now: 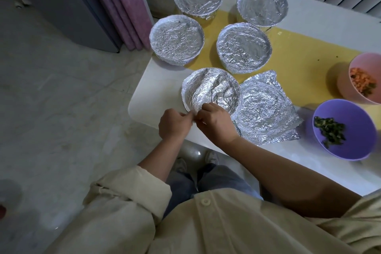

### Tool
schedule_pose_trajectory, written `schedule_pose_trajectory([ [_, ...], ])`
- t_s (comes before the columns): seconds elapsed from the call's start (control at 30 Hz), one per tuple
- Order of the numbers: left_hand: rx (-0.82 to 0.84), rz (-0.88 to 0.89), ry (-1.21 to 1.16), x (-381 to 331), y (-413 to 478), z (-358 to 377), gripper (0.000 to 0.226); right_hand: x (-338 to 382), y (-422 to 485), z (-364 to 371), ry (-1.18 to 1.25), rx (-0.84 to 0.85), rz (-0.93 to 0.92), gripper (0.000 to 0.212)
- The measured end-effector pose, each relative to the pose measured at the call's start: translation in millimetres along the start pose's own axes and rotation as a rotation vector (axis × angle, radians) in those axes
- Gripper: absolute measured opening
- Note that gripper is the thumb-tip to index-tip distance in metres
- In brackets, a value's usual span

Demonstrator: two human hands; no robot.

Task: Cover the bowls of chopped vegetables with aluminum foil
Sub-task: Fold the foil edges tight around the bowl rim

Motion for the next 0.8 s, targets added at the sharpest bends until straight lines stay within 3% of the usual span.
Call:
schedule_pose_trajectory([
  [0.13,-0.015,-0.008,0.001,-9.7,-1.1,2.3,0.033,-0.1,1.1,3.4,0.004,-0.011,-0.027,0.021],
  [0.4,0.004,-0.038,-0.025,-12.2,-1.2,1.1,0.026,-1.2,-0.7,1.8,-0.001,-0.035,-0.034,0.023],
  [0.6,-0.001,0.012,0.078,-17.6,-1.8,-2.1,0.023,0.2,-0.4,0.7,-0.015,-0.015,-0.01,0.019],
  [0.73,-0.027,-0.008,0.0,-14.9,2.4,-0.8,0.044,-0.7,0.8,-0.3,-0.032,-0.001,-0.01,0.012],
  [0.8,-0.088,0.039,0.053,-17.2,4.1,-2.8,0.038,-2.2,-0.1,1.2,-0.027,0.006,-0.005,0.015],
])
Point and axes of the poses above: each hand's wrist, its own y-axis towards the middle knuckle, its own z-axis out of the palm, x = y × z, the point moved 1 cm from there along y, towards the middle knuckle, and after that the axes turned 7 degrees about y, right-handed, at the moved point
